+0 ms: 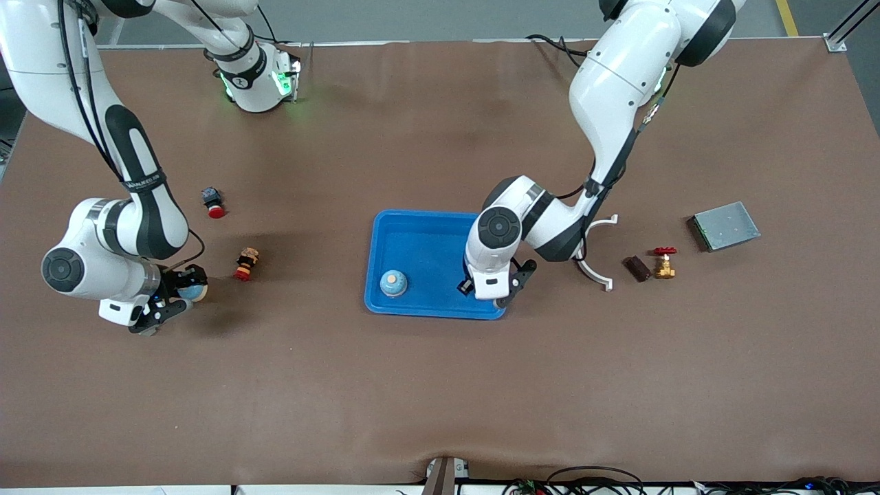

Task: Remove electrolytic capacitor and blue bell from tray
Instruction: 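Set the bell down with the right gripper while the left gripper carries capacitor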

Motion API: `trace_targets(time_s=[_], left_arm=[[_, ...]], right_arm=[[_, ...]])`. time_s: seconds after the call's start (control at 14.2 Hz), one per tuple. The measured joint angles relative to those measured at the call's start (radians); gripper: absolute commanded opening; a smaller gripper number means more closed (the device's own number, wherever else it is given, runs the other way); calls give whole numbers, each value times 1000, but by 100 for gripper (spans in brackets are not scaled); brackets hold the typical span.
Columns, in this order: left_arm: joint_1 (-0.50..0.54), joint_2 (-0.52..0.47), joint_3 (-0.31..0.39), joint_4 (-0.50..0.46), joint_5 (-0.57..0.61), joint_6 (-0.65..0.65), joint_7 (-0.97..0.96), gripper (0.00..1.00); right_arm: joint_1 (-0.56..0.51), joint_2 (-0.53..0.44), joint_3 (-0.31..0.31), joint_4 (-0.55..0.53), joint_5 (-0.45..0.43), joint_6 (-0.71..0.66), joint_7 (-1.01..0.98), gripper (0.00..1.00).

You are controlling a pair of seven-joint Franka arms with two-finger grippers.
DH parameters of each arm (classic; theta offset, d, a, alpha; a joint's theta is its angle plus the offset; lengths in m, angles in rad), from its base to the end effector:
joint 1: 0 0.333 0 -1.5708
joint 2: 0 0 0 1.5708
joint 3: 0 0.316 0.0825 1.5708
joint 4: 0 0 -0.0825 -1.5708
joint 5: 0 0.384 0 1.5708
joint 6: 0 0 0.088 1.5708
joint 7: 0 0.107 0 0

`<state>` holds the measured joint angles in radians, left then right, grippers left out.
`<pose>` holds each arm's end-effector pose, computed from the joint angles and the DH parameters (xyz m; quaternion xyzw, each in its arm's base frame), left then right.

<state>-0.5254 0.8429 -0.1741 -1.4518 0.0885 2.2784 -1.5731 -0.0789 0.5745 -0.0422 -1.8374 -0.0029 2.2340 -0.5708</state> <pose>0.5671 -0.4449 0.1872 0.9058 0.4225 -0.0291 0.0118 0.6217 -0.0745 0.2016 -0.9702 -0.2253 0.0877 0.0180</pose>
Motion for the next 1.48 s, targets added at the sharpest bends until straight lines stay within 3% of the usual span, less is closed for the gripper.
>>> trace_targets(time_s=[0.21, 0.28, 0.42, 0.49, 0.63, 0.78, 1.13, 1.48], left_arm=[[0, 3, 6, 1, 7, 0, 0, 8], [0, 3, 7, 2, 8, -2, 0, 0], [-2, 2, 7, 3, 16, -19, 0, 0], [-5, 2, 7, 6, 20, -40, 0, 0], [-15, -1, 7, 15, 22, -104, 0, 0], [-18, -11, 9, 23, 33, -144, 0, 0], [20, -110, 30, 44, 102, -229, 27, 0], [164, -202, 34, 42, 102, -372, 281, 0]], right_arm=[[0, 9, 3, 0, 0, 4, -2, 17], [0, 11, 4, 0, 0, 4, -2, 18], [0, 15, 5, 0, 0, 6, -3, 20], [0, 15, 5, 0, 0, 6, -3, 34], [0, 16, 5, 0, 0, 7, -3, 73], [0, 16, 5, 0, 0, 8, -3, 100], [0, 15, 7, 2, 0, -6, -3, 100], [15, -13, 36, 121, 40, -257, 157, 100]])
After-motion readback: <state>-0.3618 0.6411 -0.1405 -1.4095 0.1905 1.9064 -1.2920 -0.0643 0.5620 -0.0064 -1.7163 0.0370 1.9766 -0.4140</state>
